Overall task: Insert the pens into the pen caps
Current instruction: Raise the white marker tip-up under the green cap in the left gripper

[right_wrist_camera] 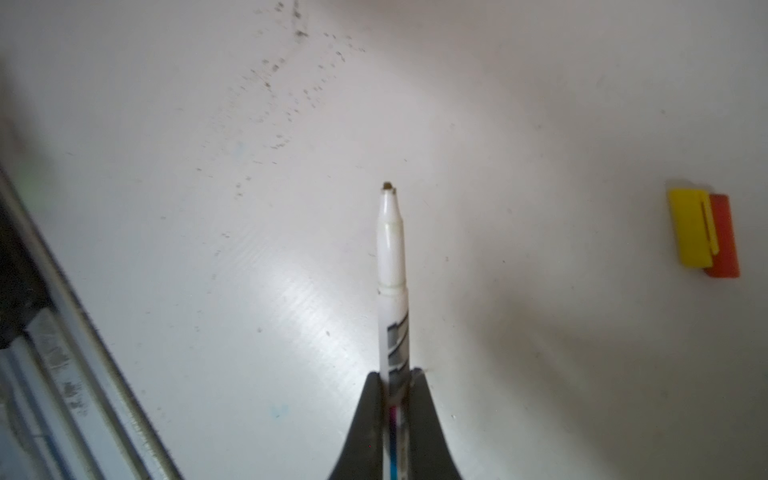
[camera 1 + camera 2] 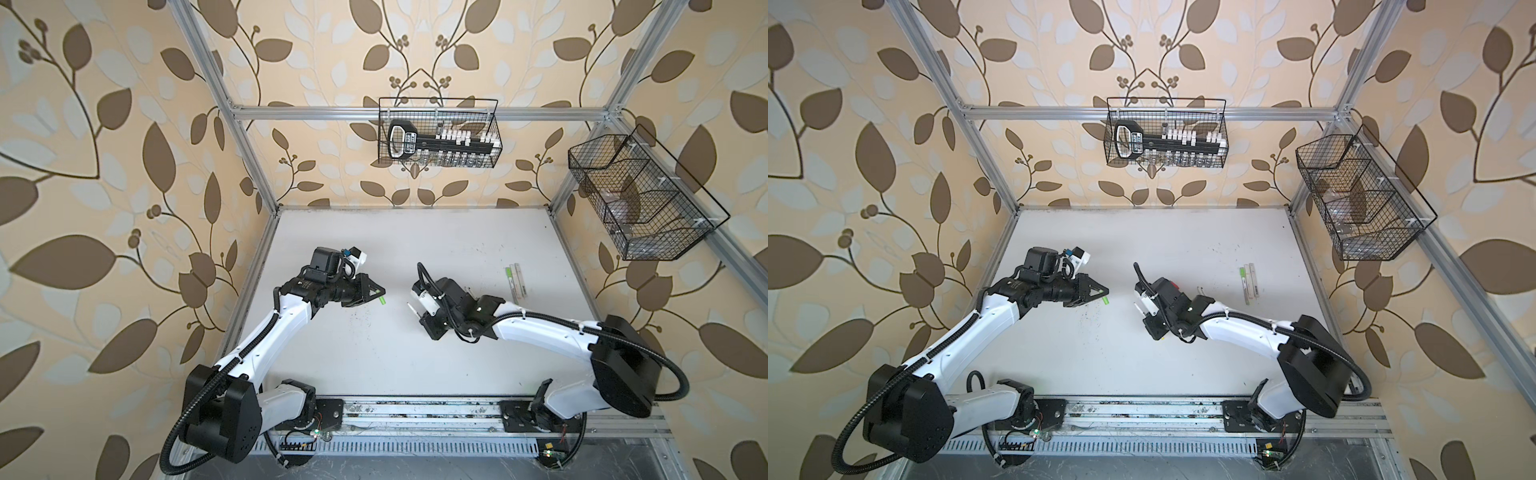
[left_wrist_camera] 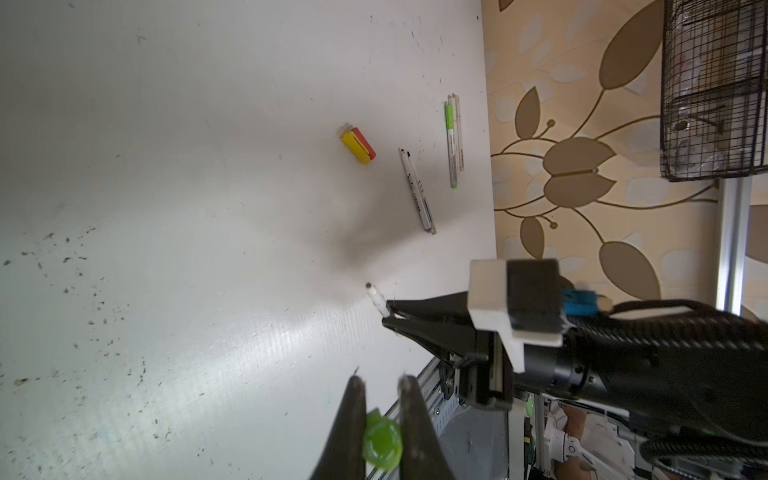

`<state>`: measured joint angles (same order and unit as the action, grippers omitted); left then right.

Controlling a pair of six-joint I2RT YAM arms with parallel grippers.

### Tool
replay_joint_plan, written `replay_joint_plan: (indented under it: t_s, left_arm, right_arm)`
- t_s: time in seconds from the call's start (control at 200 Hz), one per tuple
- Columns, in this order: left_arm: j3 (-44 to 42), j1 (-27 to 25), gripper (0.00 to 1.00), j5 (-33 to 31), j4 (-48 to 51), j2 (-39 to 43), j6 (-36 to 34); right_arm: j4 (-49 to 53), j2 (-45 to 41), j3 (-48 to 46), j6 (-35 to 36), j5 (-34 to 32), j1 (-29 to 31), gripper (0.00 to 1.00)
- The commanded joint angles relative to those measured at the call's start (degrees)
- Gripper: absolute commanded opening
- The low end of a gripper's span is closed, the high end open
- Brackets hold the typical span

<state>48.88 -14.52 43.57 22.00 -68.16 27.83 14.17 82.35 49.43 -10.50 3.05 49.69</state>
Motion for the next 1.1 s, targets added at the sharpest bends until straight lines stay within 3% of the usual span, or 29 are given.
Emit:
replay_joint_plan:
  t_s: [0.0, 0.31, 1.095]
  left_arm:
    - [-0.8, 0.6, 0.0, 4.9, -6.7, 0.9, 1.8]
    - [-2.5, 0.6, 0.0, 9.7, -12.0, 1.5, 4.2]
    - [-3.2, 0.5, 0.0, 10.9, -13.8, 1.5, 5.3]
  right_arm:
    - [-8.0, -2.9, -3.1, 0.2, 2.9, 2.0, 0.05]
    - [-13.1, -5.8, -5.0, 0.3, 3.5, 4.5, 0.03]
    - [-13.6, -7.0, -3.4, 0.4, 3.3, 4.9, 0.03]
